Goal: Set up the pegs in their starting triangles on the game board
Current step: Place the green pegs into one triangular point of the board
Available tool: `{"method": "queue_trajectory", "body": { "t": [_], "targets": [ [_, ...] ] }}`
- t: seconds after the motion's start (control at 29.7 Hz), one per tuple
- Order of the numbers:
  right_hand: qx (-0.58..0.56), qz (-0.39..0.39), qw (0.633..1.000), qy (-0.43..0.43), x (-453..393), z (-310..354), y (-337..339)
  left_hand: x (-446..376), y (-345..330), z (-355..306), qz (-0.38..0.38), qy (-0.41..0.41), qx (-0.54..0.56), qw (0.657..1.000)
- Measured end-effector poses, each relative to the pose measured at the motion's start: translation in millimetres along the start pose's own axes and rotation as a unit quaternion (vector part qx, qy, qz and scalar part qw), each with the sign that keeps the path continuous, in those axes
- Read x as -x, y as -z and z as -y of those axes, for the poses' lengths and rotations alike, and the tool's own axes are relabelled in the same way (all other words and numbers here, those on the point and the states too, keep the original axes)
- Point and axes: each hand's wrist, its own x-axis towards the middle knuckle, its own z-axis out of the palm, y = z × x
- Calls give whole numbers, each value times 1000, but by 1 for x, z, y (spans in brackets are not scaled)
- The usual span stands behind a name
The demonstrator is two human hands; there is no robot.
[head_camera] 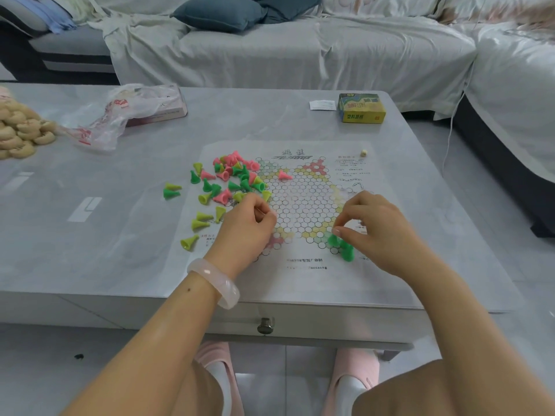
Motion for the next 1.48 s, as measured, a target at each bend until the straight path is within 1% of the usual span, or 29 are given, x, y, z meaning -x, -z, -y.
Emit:
{"method": "queue_trajectory", "body": {
  "t": [0.17,0.44,1.01,1.08,1.15,1.25,1.31,1.48],
  "targets": [
    [39,22,999,18,0,2,-3,0,-1,-2,13,-5,7,1000],
    [48,34,998,-1,0,-2,-3,-1,1,0,11,7,-7,1000],
    [56,56,997,-2,2,-5,-3,0,3,-1,17,17,-13,1000],
    [46,60,997,-2,3,-5,-3,0,3,-2,18,18,-13,1000],
    [24,48,999,-1,4,-5,-2,0,3,-2,20,16,-10,1000],
    [-31,-21,999,12,3,5,1,1,2,-4,39,-7,14,999],
    [-77,-52,996,11,2,18,-1,5,-1,-8,56,-33,55,996],
    [-147,-39,988,-21,-6,43,-19,9,-11,-14,93,-64,139,984]
  ]
}}
